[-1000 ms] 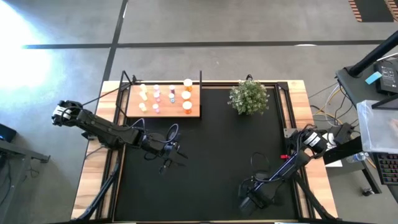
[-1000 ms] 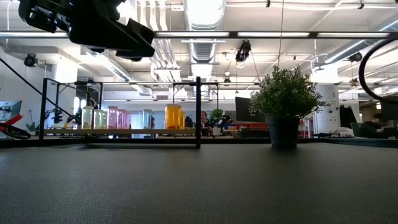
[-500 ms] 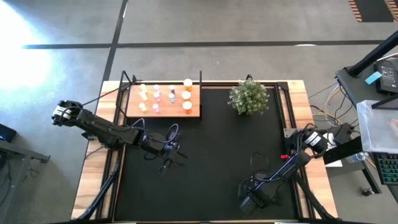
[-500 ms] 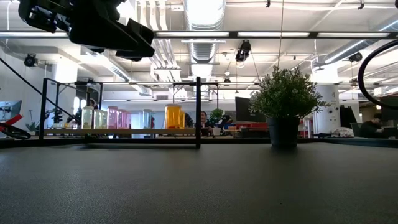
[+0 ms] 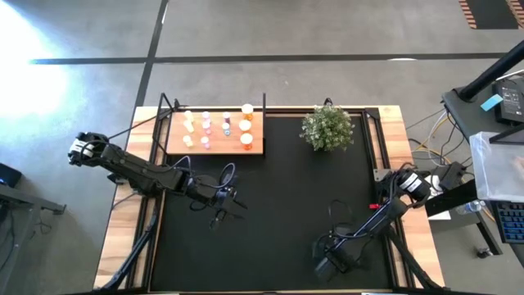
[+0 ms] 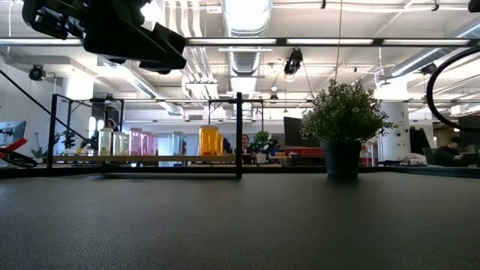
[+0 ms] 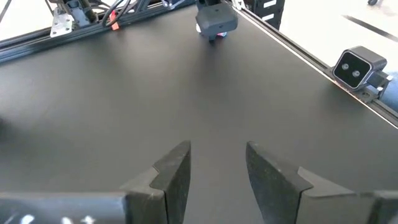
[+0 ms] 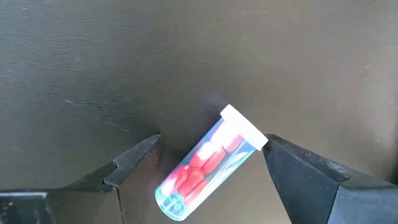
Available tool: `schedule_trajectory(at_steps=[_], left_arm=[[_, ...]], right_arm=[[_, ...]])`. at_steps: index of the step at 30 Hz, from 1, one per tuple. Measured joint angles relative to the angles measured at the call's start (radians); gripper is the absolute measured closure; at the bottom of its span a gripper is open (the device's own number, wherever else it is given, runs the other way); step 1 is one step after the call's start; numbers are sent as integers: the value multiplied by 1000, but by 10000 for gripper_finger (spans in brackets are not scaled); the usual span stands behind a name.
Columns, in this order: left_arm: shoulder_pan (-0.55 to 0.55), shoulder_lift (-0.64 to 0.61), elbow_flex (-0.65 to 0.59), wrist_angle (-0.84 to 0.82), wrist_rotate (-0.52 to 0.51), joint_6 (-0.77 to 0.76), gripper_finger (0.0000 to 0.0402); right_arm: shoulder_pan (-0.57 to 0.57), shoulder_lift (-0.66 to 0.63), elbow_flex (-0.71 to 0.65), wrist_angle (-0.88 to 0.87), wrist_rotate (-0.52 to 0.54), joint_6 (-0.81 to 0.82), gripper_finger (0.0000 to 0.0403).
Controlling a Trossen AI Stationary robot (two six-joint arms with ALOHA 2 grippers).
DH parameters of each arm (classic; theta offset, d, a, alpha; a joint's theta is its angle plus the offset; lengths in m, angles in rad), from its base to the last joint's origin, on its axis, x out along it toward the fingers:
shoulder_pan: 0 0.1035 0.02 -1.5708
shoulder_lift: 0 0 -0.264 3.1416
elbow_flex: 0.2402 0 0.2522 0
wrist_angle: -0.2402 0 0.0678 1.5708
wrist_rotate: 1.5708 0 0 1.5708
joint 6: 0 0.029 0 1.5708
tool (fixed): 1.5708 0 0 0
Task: Pick and place medicine bottles onto shelf by color
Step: Put the blue medicine bottle on the shelf aligned with the other blue medicine bottles
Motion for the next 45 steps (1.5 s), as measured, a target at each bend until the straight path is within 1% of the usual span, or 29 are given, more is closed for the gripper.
schedule_trajectory(at_steps=[4, 9, 23, 38, 42, 45], left_arm=[[0, 0, 0, -1, 0, 0, 264], [0, 0, 0, -1, 0, 0, 264], [0, 0, 0, -15, 0, -1, 264], [0, 0, 4, -22, 0, -1, 264], [0, 0, 3, -22, -4, -1, 264], [0, -1, 3, -22, -12, -1, 264]], right_arm=[[-2, 3, 31, 14, 11, 0, 129], [5, 2, 60, 23, -19, 4, 129], [-11, 3, 19, 42, -25, 3, 129], [-18, 2, 14, 57, -28, 4, 132], [-23, 2, 14, 80, -29, 13, 132], [-24, 1, 14, 130, -28, 12, 132]])
